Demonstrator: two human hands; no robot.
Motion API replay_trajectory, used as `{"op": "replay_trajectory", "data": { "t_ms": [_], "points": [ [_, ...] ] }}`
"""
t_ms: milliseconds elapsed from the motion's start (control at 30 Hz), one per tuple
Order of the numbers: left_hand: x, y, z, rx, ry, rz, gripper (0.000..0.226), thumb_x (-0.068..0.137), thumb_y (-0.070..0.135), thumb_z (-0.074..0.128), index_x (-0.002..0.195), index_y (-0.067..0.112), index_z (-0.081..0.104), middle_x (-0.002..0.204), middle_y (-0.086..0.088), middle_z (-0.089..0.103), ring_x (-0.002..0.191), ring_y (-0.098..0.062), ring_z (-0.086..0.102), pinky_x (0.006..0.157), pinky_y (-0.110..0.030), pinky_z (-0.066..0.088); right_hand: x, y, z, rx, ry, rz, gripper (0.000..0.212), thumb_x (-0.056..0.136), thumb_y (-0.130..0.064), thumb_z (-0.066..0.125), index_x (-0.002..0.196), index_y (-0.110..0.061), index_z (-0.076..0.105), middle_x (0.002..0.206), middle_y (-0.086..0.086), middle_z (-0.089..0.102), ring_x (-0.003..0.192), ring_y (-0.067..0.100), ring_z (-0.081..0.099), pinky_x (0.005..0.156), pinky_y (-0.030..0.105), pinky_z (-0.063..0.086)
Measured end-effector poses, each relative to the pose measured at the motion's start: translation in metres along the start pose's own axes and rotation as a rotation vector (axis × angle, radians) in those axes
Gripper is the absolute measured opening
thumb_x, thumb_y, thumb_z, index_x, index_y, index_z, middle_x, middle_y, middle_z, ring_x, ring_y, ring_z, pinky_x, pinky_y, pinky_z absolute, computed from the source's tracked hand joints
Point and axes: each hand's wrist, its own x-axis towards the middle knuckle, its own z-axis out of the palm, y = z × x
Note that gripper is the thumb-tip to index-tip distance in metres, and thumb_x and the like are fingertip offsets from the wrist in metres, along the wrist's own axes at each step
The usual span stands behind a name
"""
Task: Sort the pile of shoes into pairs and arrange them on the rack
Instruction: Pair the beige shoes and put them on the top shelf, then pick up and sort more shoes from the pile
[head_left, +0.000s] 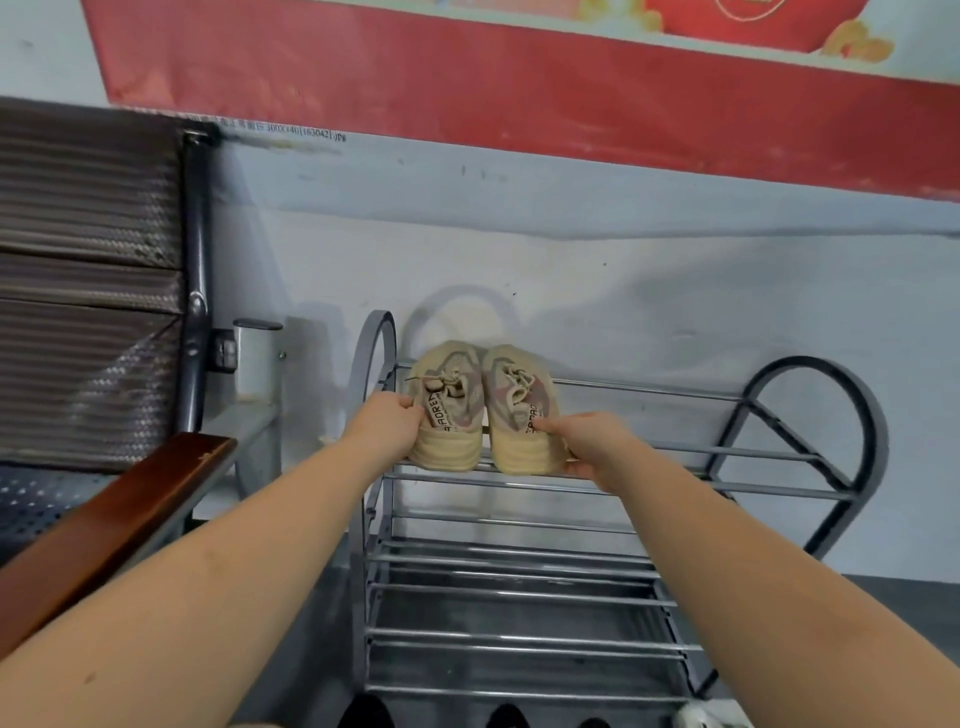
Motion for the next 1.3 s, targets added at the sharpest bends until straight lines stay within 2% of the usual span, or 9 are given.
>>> {"op": "replay_trajectory", "data": {
  "t_ms": [167, 267, 367, 433, 500, 633, 767, 933, 1300],
  "points": [
    [-0.006, 0.008, 0.005, 0.194, 0.012, -0.017, 0.036, 0.099, 0.021, 0.035, 0.103, -0.005, 0.060, 0.108, -0.024, 0.062, 0.099, -0.036, 0.058, 0.080, -0.036, 0.044, -0.003, 0.002, -0.004, -0.305, 0.072, -0.083, 0.052, 0.087, -0.039, 0.063, 0.118, 0.002, 0.060, 0.106, 0.011, 0.059, 0.092, 0.021, 0.050, 0.083, 0.031, 0.039],
    [-0.016, 0.014, 0.008, 0.272, -0.019, 0.007, 0.035, 0.099, 0.014, 0.029, 0.111, -0.006, 0.055, 0.115, -0.024, 0.057, 0.105, -0.037, 0.054, 0.085, -0.037, 0.044, -0.011, 0.010, -0.004, -0.313, 0.082, -0.115, 0.054, 0.089, -0.046, 0.056, 0.116, 0.001, 0.061, 0.118, 0.017, 0.062, 0.103, 0.028, 0.057, 0.090, 0.036, 0.042],
    [-0.031, 0.018, 0.011, 0.270, -0.043, 0.067, 0.034, 0.099, 0.024, 0.032, 0.126, 0.008, 0.045, 0.118, -0.016, 0.056, 0.100, -0.030, 0.054, 0.079, -0.030, 0.042, -0.026, 0.019, -0.007, -0.277, 0.048, -0.161, 0.047, 0.091, -0.044, 0.054, 0.116, -0.005, 0.062, 0.121, 0.013, 0.063, 0.105, 0.027, 0.059, 0.091, 0.035, 0.044],
    [-0.042, 0.020, 0.013, 0.306, -0.032, 0.129, 0.048, 0.097, 0.030, 0.035, 0.141, 0.012, 0.030, 0.137, -0.014, 0.046, 0.121, -0.031, 0.046, 0.094, -0.034, 0.040, -0.038, 0.024, -0.013, -0.284, 0.018, -0.209, 0.051, 0.091, -0.043, 0.055, 0.128, -0.009, 0.055, 0.130, 0.008, 0.059, 0.108, 0.022, 0.056, 0.089, 0.030, 0.040],
    [-0.057, 0.023, 0.017, 0.451, 0.028, 0.254, 0.058, 0.097, 0.032, 0.036, 0.147, 0.009, 0.018, 0.153, -0.014, 0.023, 0.140, -0.029, 0.023, 0.112, -0.037, 0.021, -0.049, 0.031, -0.020, -0.345, 0.017, -0.270, 0.065, 0.089, -0.044, 0.057, 0.142, -0.013, 0.039, 0.142, 0.005, 0.048, 0.125, 0.022, 0.048, 0.096, 0.028, 0.036],
    [-0.095, 0.022, 0.041, 0.689, 0.029, 0.552, 0.064, 0.098, 0.035, 0.033, 0.149, 0.010, 0.004, 0.158, -0.011, -0.003, 0.145, -0.024, -0.002, 0.115, -0.030, -0.005, -0.073, 0.063, -0.038, -0.794, 0.118, -0.458, 0.072, 0.087, -0.050, 0.054, 0.148, -0.022, 0.027, 0.148, 0.004, 0.040, 0.135, 0.024, 0.037, 0.107, 0.034, 0.032],
    [-0.131, -0.003, 0.086, 0.888, -0.208, 0.678, 0.066, 0.098, 0.039, 0.031, 0.149, 0.014, -0.001, 0.158, -0.009, -0.009, 0.145, -0.022, -0.006, 0.116, -0.031, -0.007, -0.093, 0.125, -0.059, -1.225, 0.114, -0.569, 0.073, 0.090, -0.051, 0.047, 0.150, -0.019, 0.019, 0.153, 0.008, 0.030, 0.138, 0.026, 0.031, 0.112, 0.038, 0.028],
    [-0.171, -0.051, 0.158, 0.982, -0.443, 0.663, 0.070, 0.097, 0.043, 0.034, 0.149, 0.014, -0.002, 0.158, -0.009, -0.009, 0.146, -0.023, -0.005, 0.118, -0.035, -0.002, -0.108, 0.222, -0.081, -1.339, 0.011, -0.415, 0.078, 0.089, -0.052, 0.047, 0.152, -0.021, 0.012, 0.157, 0.007, 0.019, 0.144, 0.023, 0.019, 0.116, 0.039, 0.022],
    [-0.232, -0.145, 0.293, 1.031, -0.780, 0.604, 0.071, 0.096, 0.046, 0.032, 0.150, 0.017, -0.003, 0.158, -0.007, -0.008, 0.146, -0.022, -0.005, 0.119, -0.035, -0.001, -0.146, 0.402, -0.140, -1.296, -0.073, -0.040, 0.077, 0.089, -0.049, 0.047, 0.151, -0.021, 0.011, 0.157, 0.009, 0.016, 0.143, 0.025, 0.018, 0.115, 0.038, 0.022]
  ]
}}
